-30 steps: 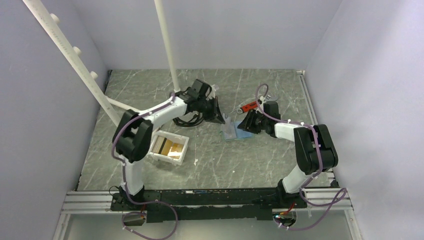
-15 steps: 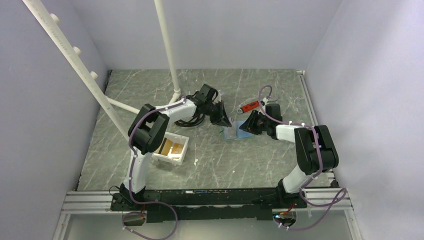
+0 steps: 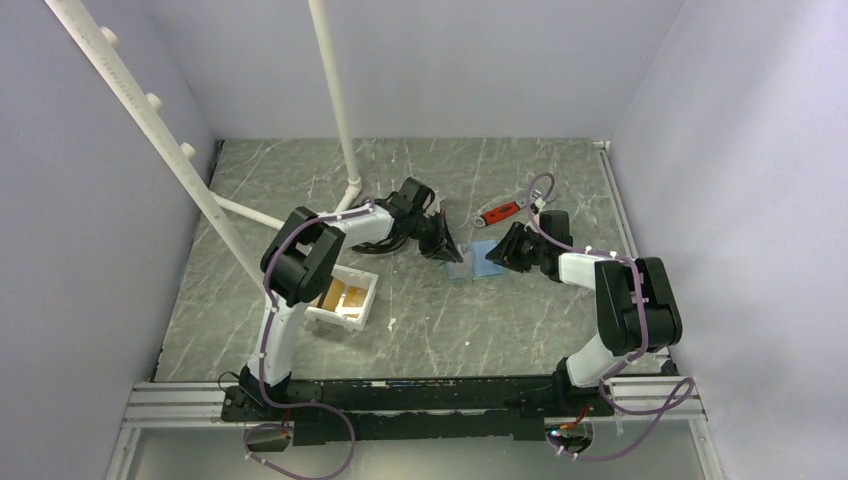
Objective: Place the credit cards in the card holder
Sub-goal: Insert the credit card into the card holder.
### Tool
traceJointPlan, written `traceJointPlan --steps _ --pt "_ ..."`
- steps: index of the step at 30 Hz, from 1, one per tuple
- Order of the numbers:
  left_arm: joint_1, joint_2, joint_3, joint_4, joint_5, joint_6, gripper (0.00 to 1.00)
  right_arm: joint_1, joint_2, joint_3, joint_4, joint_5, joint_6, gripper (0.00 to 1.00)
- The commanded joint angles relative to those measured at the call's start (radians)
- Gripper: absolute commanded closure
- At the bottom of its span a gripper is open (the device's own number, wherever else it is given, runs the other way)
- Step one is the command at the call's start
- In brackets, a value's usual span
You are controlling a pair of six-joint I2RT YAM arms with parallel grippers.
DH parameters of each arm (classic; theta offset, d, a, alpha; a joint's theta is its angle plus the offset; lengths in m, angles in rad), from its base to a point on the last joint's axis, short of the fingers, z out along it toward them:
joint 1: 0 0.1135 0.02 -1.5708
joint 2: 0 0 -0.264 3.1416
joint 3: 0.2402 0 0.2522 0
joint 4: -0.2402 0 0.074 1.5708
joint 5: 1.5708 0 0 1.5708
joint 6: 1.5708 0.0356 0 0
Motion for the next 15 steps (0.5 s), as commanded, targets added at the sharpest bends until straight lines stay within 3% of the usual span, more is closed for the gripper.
traceJointPlan --steps 1,15 --pt "0.005 -0.021 -0.05 0.064 0.022 -0.042 1.0 -0.003 0.013 -0.008 0.029 -0.015 -0.002 0.66" --pt "0.025 0.039 -0.091 0.288 0.079 -0.12 1.0 -0.003 0.037 -0.005 0.041 -0.037 -0.003 0.66"
